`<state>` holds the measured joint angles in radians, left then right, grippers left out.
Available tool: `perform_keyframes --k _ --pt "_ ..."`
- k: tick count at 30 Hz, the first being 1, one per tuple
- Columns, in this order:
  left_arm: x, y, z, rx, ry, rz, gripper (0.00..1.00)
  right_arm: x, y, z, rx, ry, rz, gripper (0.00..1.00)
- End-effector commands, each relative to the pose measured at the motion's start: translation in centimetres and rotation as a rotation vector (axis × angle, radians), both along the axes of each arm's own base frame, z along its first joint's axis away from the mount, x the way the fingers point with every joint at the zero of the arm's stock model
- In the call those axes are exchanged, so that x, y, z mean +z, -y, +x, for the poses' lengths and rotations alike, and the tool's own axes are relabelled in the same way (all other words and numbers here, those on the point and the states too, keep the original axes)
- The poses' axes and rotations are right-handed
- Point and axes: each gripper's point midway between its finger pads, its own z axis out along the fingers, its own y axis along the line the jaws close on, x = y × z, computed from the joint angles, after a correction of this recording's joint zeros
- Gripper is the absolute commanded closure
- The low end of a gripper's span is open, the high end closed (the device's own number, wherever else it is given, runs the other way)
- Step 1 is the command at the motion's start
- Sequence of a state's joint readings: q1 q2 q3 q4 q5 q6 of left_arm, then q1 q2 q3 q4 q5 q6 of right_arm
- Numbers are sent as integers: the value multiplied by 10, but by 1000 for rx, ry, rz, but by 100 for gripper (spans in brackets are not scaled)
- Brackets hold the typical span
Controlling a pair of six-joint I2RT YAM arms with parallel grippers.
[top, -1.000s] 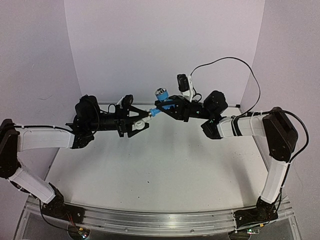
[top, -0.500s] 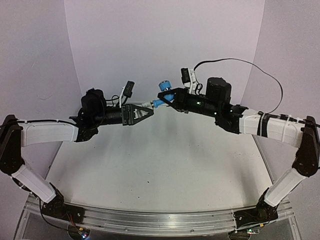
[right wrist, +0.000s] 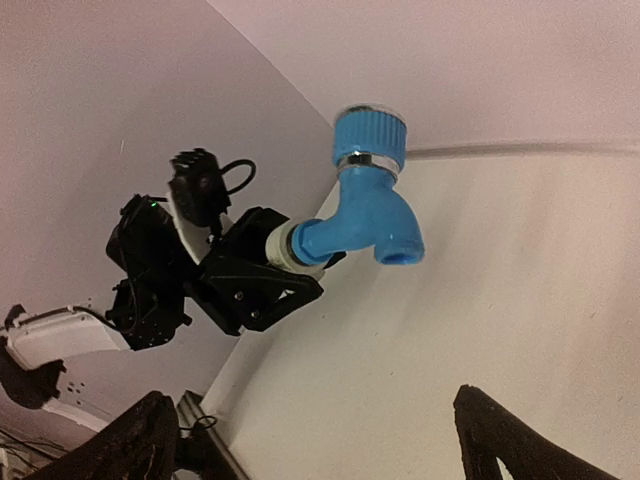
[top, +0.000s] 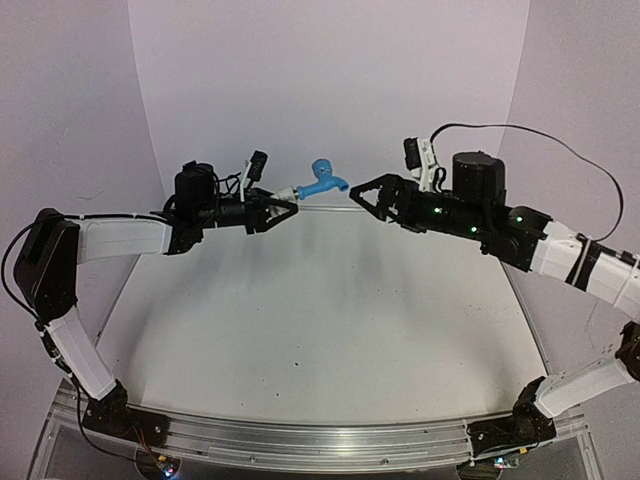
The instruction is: Install the water faucets
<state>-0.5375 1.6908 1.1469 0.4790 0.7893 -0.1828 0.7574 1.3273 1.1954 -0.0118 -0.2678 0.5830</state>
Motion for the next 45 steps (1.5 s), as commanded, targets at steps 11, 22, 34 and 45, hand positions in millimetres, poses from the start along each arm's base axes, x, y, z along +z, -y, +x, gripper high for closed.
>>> perform_keyframes --k 11,22,34,45 --pt "-21 -32 -130 -486 -615 -2 100 -15 2 -39 465 1330 -853 2" --pt "-6 -43 -156 -570 -624 7 100 -33 -72 -72 753 1309 -577 2" --pt "7 -41 -149 -536 -498 -16 100 -20 -117 -65 705 822 -256 73" --pt "38 -61 -15 285 445 135 100 -4 -84 -35 213 -332 230 100"
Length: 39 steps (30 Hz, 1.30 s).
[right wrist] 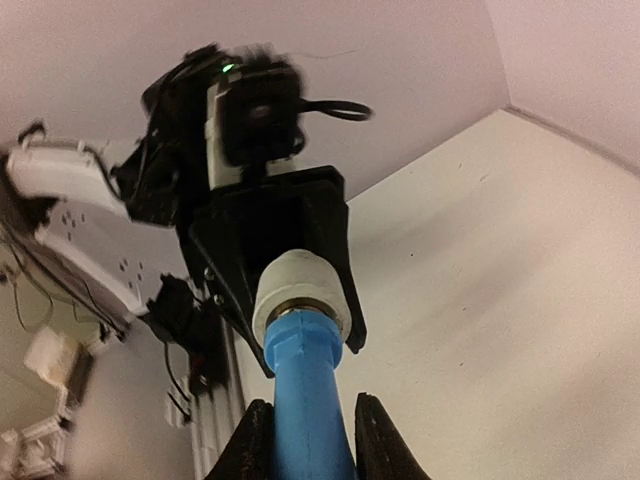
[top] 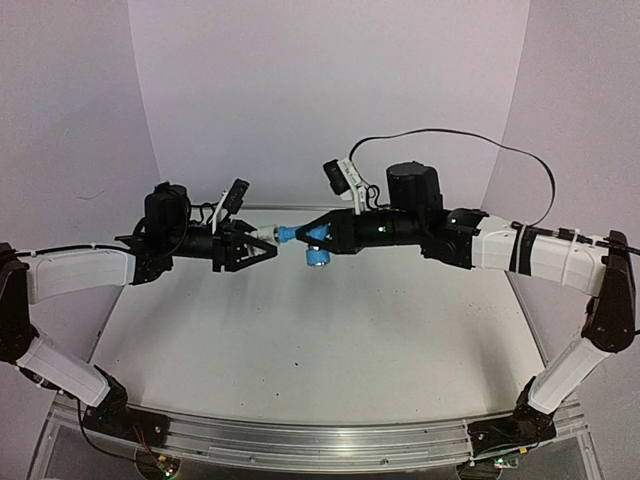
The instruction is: Install the water faucets
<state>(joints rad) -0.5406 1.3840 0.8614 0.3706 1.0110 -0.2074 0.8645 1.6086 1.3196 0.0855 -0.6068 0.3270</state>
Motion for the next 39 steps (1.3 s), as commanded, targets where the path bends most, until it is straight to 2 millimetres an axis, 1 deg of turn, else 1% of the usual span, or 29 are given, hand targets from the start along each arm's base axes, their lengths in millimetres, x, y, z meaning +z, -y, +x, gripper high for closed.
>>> perform_keyframes --k 1,3,4,5,7,8,10,13,15,16,17,19,20,21,23,25,28,30,33,35,39 --pt "53 -28 105 540 645 103 100 36 27 11 -322 -603 248 100" --pt "60 -27 118 564 722 117 100 39 33 18 -384 -685 304 100" --pt "59 -24 124 558 736 124 100 40 36 23 -421 -706 326 96" --pt "63 -20 128 548 745 116 100 40 39 27 -455 -710 343 88" --pt "61 -13 131 511 733 102 100 45 42 33 -486 -696 360 73" --pt "62 -11 130 494 714 87 100 50 43 36 -490 -673 363 66" --pt "61 -8 123 455 667 61 100 59 43 37 -486 -599 341 48" --pt "56 -8 109 418 526 25 100 79 56 36 -493 -386 299 25" --pt "43 -12 98 404 369 17 100 89 76 37 -546 -189 250 11" --pt "37 -13 89 389 277 5 100 96 85 36 -555 -75 221 5" --pt "31 -14 80 368 183 -8 100 103 92 34 -553 42 185 3" --pt "18 -13 59 292 -1 -26 100 111 99 28 -514 300 83 2" --pt "13 -12 49 254 -100 -32 100 109 97 23 -460 430 25 2" --pt "9 -11 37 198 -187 -36 100 104 91 15 -380 547 -28 2" --pt "6 -6 14 91 -314 -34 100 85 74 -8 -155 768 -112 2" --pt "7 -2 -14 -35 -380 -23 100 64 61 -32 59 929 -144 2" --pt "10 -3 -42 -150 -447 -8 100 36 55 -62 304 1134 -149 2" --pt "10 -4 -57 -208 -490 6 100 32 52 -74 380 1225 -123 2" --pt "12 -6 -72 -247 -511 13 100 31 47 -81 440 1274 -88 2" --pt "12 -7 -78 -252 -517 14 100 26 42 -83 476 1278 -72 3" --pt "16 -9 -82 -264 -529 14 100 17 25 -90 524 1281 -64 8"
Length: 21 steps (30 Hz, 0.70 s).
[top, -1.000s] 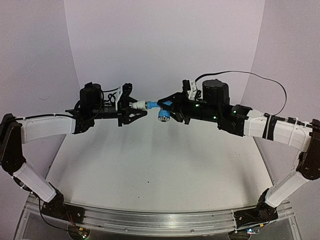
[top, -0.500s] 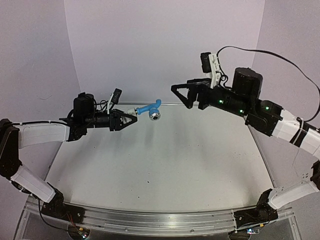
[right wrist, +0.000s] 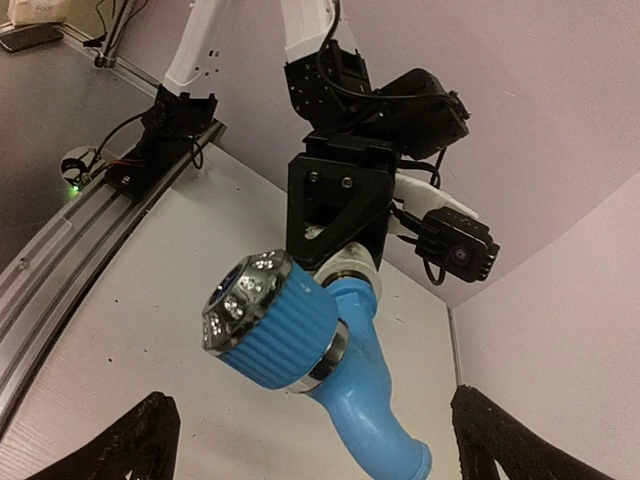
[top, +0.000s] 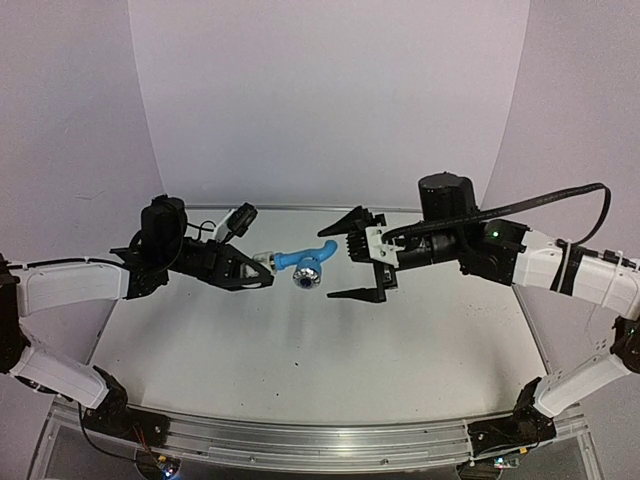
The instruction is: Install the water faucets
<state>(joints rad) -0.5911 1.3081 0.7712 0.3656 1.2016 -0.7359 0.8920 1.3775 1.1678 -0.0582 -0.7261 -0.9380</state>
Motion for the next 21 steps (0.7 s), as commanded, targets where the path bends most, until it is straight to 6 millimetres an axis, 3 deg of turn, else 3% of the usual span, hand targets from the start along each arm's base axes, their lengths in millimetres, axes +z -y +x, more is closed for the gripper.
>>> perform_keyframes --k 1,9,14,19,21 --pt "23 -5 -16 -60 25 -48 100 10 -21 -18 130 108 31 10" --pt "27 -2 -11 -62 47 -55 100 15 -50 -13 93 101 77 36" --pt "31 1 -3 -24 139 -77 100 16 -57 7 -39 -46 80 67" --pt "37 0 38 246 490 -81 100 25 -59 10 -128 -424 137 99" --pt "41 -5 68 411 667 -37 100 35 -59 19 -209 -628 199 100"
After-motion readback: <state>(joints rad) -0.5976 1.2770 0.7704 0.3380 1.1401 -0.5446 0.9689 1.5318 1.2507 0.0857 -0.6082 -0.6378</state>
